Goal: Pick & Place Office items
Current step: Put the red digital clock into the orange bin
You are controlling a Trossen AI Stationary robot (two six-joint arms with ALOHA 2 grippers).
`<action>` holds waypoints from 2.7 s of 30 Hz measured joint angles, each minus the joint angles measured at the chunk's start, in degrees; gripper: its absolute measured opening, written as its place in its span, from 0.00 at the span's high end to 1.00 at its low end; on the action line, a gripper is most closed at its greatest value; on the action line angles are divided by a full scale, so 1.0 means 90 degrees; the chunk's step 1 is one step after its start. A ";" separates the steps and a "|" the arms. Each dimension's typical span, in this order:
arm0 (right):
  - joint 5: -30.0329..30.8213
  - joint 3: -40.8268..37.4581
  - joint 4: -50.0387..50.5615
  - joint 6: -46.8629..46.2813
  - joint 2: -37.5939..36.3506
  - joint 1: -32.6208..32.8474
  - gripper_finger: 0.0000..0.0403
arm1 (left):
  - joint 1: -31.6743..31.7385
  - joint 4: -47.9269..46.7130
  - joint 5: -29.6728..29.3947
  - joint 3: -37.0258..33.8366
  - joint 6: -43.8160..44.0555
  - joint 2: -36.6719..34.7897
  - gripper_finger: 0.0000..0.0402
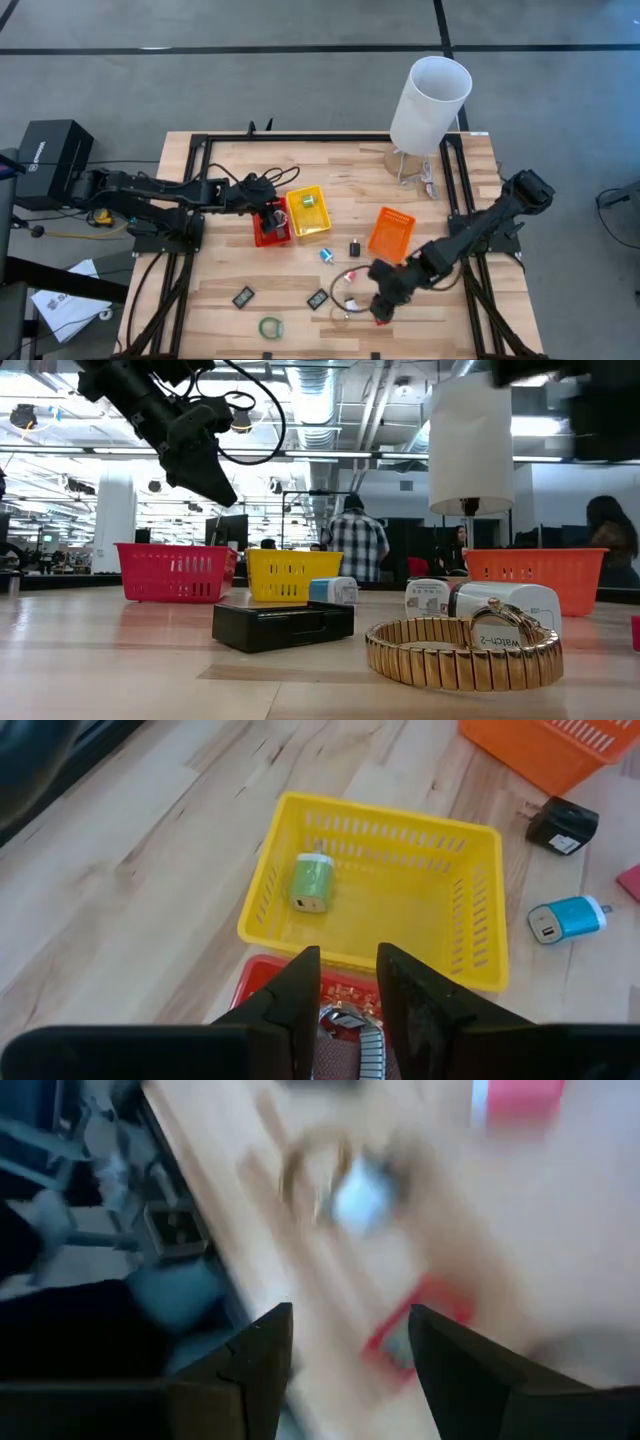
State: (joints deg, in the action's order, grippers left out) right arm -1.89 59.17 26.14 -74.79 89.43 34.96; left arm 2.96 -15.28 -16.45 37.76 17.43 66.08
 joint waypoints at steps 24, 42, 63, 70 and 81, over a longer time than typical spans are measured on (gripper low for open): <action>-0.1616 0.1658 0.1829 -0.1595 0.1919 -0.0030 0.57 | 0.0000 0.0563 0.0003 -0.0003 -0.0514 0.0002 0.76; -0.1817 0.2679 0.2509 -0.1289 0.2881 -0.0097 0.46 | 0.0000 0.0999 0.0002 -0.0002 -0.0563 0.0000 0.76; -0.1407 0.2543 0.2872 -0.1669 0.2904 -0.0092 0.42 | 0.0000 0.1041 0.0002 -0.0002 -0.0556 -0.0002 0.76; -0.1161 0.2543 0.2750 -0.1696 0.2904 -0.0097 0.42 | 0.0000 0.1043 0.0002 -0.0002 -0.0554 -0.0003 0.76; -0.1655 0.2625 0.2584 -0.1309 0.3567 -0.0112 0.42 | 0.0001 0.1094 -0.0001 -0.0002 -0.0554 -0.0005 0.76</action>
State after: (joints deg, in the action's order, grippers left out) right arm -16.78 82.80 49.39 -86.56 121.53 33.95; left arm 2.97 -5.43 -16.46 37.74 12.45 66.04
